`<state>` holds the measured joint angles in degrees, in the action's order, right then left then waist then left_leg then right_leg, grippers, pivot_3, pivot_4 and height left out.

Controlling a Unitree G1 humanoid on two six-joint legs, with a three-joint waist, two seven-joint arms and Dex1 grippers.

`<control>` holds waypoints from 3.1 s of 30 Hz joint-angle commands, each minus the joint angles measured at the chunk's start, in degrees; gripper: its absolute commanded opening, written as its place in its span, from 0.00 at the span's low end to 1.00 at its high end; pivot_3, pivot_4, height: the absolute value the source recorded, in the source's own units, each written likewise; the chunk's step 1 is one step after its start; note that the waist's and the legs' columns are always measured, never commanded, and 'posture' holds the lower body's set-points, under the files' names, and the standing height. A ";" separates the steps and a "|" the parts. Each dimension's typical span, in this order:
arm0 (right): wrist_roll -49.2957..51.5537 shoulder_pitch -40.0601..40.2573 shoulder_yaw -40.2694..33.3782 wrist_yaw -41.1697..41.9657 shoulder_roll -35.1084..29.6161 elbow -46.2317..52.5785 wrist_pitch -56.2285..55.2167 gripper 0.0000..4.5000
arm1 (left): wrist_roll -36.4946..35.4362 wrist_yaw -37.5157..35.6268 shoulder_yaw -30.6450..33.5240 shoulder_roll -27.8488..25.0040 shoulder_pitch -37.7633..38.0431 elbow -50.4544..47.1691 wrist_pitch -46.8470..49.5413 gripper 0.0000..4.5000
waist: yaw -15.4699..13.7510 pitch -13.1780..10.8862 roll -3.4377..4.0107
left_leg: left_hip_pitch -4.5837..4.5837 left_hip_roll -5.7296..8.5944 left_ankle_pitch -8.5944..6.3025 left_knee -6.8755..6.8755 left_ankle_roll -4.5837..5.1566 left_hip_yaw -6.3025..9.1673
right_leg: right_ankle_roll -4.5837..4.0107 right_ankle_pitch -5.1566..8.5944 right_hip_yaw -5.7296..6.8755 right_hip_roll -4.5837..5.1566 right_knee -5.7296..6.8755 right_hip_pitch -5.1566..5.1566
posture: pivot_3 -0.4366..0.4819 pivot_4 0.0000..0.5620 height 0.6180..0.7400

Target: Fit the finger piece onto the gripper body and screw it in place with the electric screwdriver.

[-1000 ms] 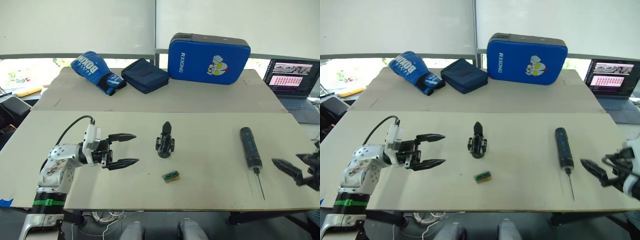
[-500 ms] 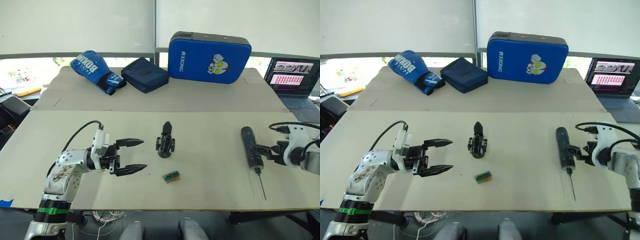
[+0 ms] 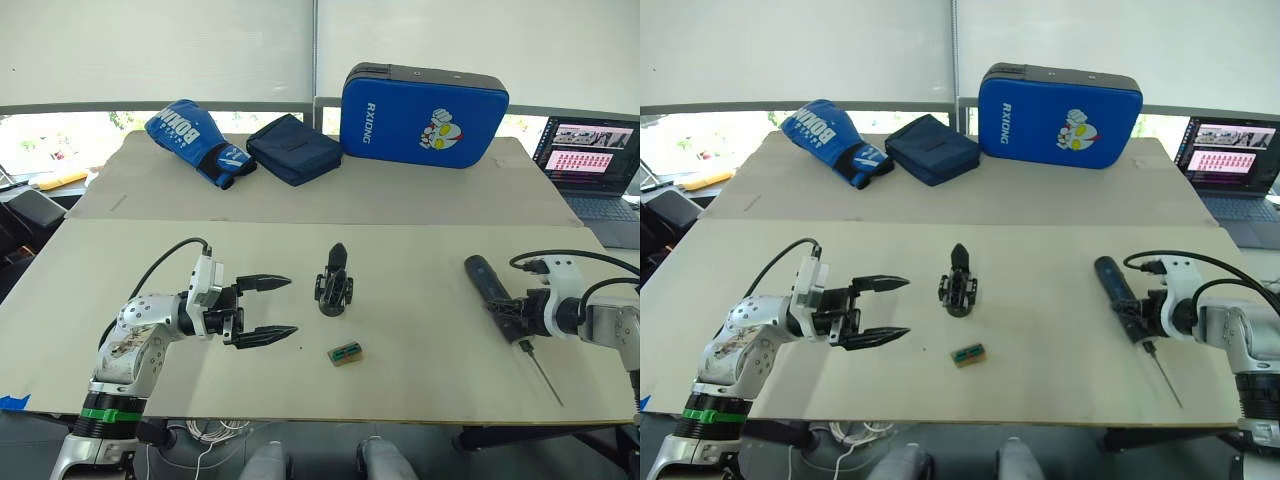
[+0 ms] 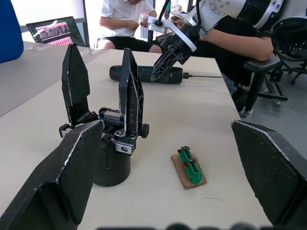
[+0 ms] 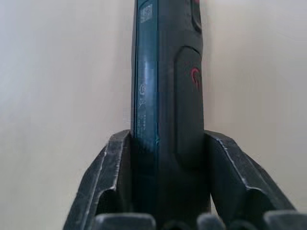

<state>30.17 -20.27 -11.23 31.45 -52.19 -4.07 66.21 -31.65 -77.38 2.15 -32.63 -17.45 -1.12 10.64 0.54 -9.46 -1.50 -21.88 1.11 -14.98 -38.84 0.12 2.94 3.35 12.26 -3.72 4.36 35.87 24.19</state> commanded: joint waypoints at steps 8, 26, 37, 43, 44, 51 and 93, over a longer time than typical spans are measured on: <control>8.37 4.58 -10.52 0.37 -1.19 24.86 17.42 0.39 | 0.28 -3.46 -0.33 -1.02 -1.11 2.37 -2.57 1.00 | 0.44 -0.01 0.06 | -0.06 -0.02 0.00 0.01 0.00 0.01 | -0.01 0.00 0.00 -0.01 0.05 0.10 | 0.48 0.27 1.00; 4.54 11.45 0.27 -2.18 4.83 34.70 9.48 0.68 | 0.79 -4.70 -0.47 -1.72 0.99 3.02 -4.19 1.00 | 0.77 -0.02 0.04 | -0.02 -0.08 0.00 -0.03 0.01 -0.02 | 0.03 -0.04 -0.03 -0.08 0.01 0.09 | 0.48 0.27 1.00; 14.82 -1.44 4.89 2.84 -9.61 32.90 26.29 1.00 | 1.10 -5.29 -0.27 -2.02 2.57 3.06 -5.59 1.00 | 0.13 -0.03 0.05 | -0.09 -0.06 0.00 -0.02 0.01 0.04 | 0.02 -0.04 0.03 0.02 -0.03 0.12 | 0.48 0.27 1.00; 18.03 -4.22 10.83 0.43 -14.54 31.22 26.29 1.00 | 1.31 -5.28 -1.36 -1.47 4.51 1.41 -6.61 1.00 | 0.35 -0.03 0.05 | -0.11 -0.07 0.00 -0.02 0.01 -0.01 | 0.02 -0.03 0.03 0.04 -0.10 0.12 | 0.48 0.27 1.00; 17.64 -4.64 12.04 -0.13 -14.82 30.83 26.29 1.00 | 1.35 -5.28 -1.59 -1.40 4.81 1.13 -6.73 1.00 | 0.33 -0.03 0.05 | -0.12 -0.07 0.00 -0.02 0.01 -0.01 | 0.02 -0.03 0.03 0.02 -0.09 0.14 | 0.48 0.27 1.00; 16.13 -9.19 19.80 -1.18 -15.11 28.01 26.29 1.00 | 1.24 -5.57 -3.23 -1.15 6.04 -1.08 -6.83 1.00 | 0.32 -0.03 0.06 | -0.13 -0.07 0.00 -0.02 0.00 -0.01 | 0.02 -0.03 0.03 0.03 -0.09 0.15 | 0.48 0.27 1.00; 36.28 -2.85 -25.26 6.72 7.86 38.84 3.58 0.43 | 2.72 -7.02 -3.80 -2.00 2.81 5.72 -6.45 1.00 | 0.28 -0.21 0.21 | -0.20 -0.07 -0.02 -0.05 0.04 0.01 | 0.04 -0.04 0.01 -0.01 -0.01 0.16 | 0.48 0.27 1.00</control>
<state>64.64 -23.14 -33.81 40.54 -46.62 31.69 75.96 -29.29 -84.00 -1.41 -34.43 -14.48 5.12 5.07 0.82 -9.67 -1.29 -22.06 1.03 -15.00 -38.90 0.16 2.97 3.39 12.22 -3.70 4.35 35.84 24.33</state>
